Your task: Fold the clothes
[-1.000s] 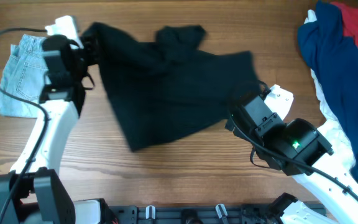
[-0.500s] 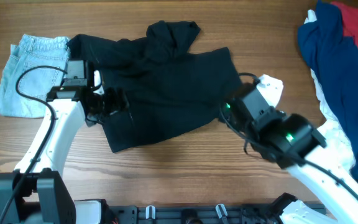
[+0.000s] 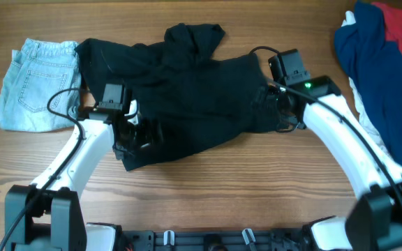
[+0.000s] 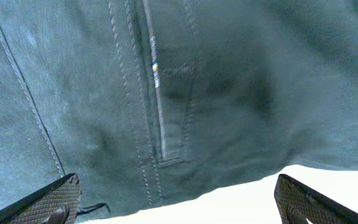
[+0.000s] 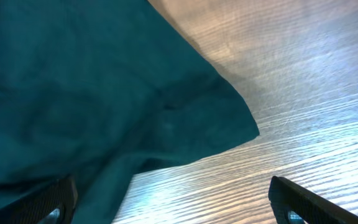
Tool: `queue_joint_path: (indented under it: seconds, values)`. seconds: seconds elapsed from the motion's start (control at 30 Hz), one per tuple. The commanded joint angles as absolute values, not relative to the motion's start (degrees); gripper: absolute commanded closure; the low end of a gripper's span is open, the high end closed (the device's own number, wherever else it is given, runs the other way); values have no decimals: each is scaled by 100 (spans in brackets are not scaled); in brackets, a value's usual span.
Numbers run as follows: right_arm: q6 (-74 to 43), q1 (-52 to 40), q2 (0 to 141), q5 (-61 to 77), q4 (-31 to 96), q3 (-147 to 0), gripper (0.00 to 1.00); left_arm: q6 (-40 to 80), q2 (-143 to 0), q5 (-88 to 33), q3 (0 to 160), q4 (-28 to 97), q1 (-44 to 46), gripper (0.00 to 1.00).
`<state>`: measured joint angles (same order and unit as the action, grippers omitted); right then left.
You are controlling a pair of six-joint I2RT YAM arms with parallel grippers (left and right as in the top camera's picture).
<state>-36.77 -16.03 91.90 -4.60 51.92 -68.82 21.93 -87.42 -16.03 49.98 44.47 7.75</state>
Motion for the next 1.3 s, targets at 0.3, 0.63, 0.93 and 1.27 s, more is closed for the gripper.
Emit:
queue_joint_path:
  seconds: [0.3,0.63,0.93,1.27]
  values:
    - [-3581,-1214,10903,178,4831,-6888,0,2449,-8755,-1671,4372,4051,805,0]
    - [-3892,-1162,11128,-331,4917,-6888,96,2449,-8755,-1671,4300,4141,805,0]
    - [-4689,-528,11065,-2014,6418,-6888,96,2447,-8755,-1671,4296,4252,805,0]
    - [-4475,-469,10783,-2005,6595,-6888,96,2449,-8755,-2853,4296,4552,845,0]
